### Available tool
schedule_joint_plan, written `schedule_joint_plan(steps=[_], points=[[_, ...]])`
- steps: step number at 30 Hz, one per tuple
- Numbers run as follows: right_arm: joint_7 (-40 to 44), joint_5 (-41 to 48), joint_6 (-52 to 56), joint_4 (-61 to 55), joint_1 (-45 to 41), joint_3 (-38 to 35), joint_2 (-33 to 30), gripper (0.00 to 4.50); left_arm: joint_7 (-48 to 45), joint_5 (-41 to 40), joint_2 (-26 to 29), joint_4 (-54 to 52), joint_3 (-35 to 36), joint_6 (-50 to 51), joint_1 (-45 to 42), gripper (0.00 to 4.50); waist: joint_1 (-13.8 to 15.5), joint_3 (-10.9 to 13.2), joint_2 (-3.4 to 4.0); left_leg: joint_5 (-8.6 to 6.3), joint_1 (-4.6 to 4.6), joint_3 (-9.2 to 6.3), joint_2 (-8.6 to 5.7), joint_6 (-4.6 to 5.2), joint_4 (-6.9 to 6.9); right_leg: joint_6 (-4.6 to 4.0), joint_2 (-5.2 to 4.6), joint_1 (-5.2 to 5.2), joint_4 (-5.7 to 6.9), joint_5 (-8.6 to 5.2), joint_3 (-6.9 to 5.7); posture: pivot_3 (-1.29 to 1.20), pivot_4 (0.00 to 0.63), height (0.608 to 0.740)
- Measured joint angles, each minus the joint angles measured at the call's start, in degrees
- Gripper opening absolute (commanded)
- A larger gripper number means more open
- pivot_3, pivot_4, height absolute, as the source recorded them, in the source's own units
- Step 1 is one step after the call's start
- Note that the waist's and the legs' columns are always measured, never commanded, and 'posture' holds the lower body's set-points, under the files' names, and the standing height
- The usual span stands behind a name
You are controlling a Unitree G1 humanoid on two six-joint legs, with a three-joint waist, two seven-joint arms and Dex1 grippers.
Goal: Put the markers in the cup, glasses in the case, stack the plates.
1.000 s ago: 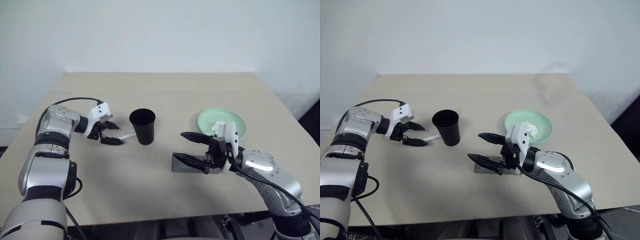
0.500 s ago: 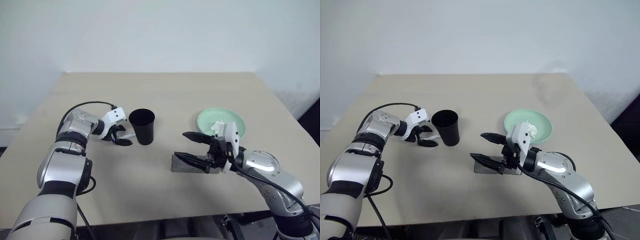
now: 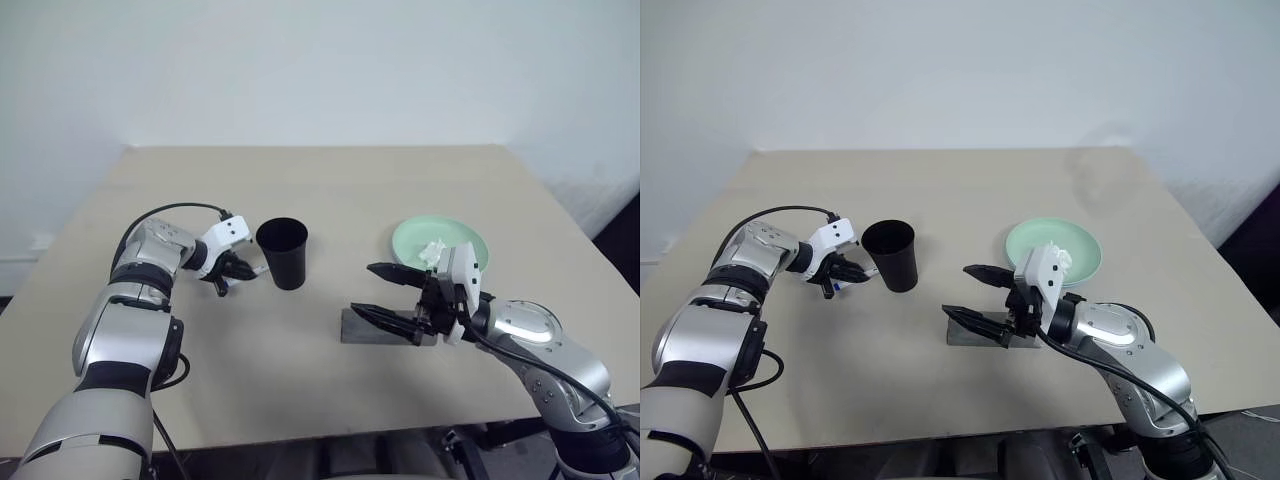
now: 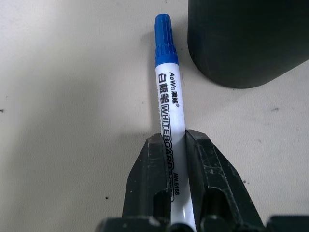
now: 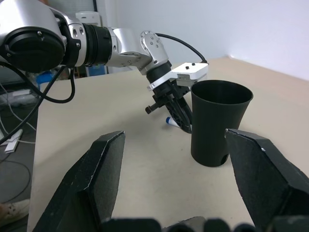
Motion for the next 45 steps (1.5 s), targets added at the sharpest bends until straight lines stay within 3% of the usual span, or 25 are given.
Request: schedule_joint_plan(steps=[10, 21, 28, 38, 45], points=[[1.37, -0.4, -1.21, 2.89, -1.8, 0.06, -0.25, 3.6, 3.74, -0.57, 2.81, 0.74, 1.57, 1.62, 0.01, 0.09, 0.03, 0.0, 0.0, 0.0, -0.03, -0.01, 0.01, 0.0, 0.0, 0.0, 0.0, -0.04, -0.01, 0.0, -0.01, 0.0, 0.0, 0.74], [5.02, -0.71, -3.85, 8.23, -6.64, 0.95, -0.9, 3.6, 20.53, -12.24, 4.14, 0.02, 17.9, 1.75, -4.13, 0.09, 1.62, -0.06, -0.18, -0.02, -0.07, -0.1, -0.12, 0.01, 0.0, 0.0, -0.24, -0.04, -0.05, 0.0, -0.18, 0.0, 0.0, 0.74], [7.37, -1.84, -5.72, 12.42, -9.08, 1.95, -0.46, 3.6, 19.36, -24.21, -2.63, -7.73, 27.65, -1.17, -4.67, 0.09, 1.57, -0.07, -0.19, -0.01, -0.07, -0.08, -0.33, 0.01, 0.0, 0.01, -0.53, -0.01, -0.06, 0.01, -0.45, 0.0, 0.0, 0.74], [8.34, -2.69, -6.31, 13.68, -10.03, 2.52, 0.18, 3.6, 20.4, -28.98, -19.58, -24.81, 25.92, -1.83, 4.08, 0.09, 1.49, -0.08, -0.17, 0.0, -0.02, -0.05, -0.57, 0.01, -0.01, 0.01, -0.56, 0.01, -0.05, 0.01, -0.48, 0.0, 0.0, 0.74], [7.66, -2.75, -6.32, 13.48, -10.05, 2.24, 0.0, 3.6, 22.93, -31.64, -21.53, -37.87, 25.11, 1.53, 10.84, 0.09, 1.44, -0.08, -0.16, 0.02, 0.02, -0.06, -0.33, -0.01, -0.02, 0.01, -0.56, 0.02, -0.01, 0.01, -0.51, 0.0, 0.0, 0.74]])
